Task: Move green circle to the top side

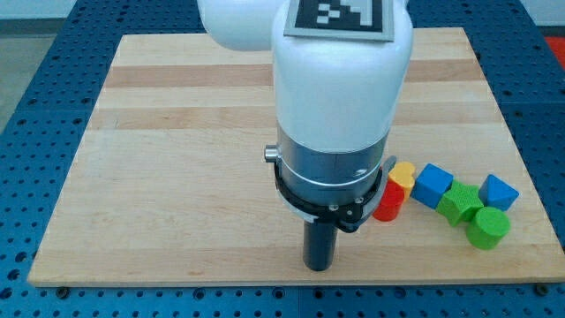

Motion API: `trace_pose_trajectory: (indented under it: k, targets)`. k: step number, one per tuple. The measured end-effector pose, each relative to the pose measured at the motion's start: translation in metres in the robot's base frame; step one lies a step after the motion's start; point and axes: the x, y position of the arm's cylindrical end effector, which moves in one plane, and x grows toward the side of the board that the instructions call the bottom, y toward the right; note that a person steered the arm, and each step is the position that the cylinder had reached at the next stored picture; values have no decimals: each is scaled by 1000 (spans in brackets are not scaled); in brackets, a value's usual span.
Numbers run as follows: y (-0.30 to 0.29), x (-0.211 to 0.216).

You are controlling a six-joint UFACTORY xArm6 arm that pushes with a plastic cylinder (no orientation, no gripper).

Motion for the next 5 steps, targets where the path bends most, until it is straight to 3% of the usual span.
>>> trace_pose_trajectory:
  k: [1, 2, 5]
  targets:
    - [0, 0]
    - [91, 6]
    - [189, 5]
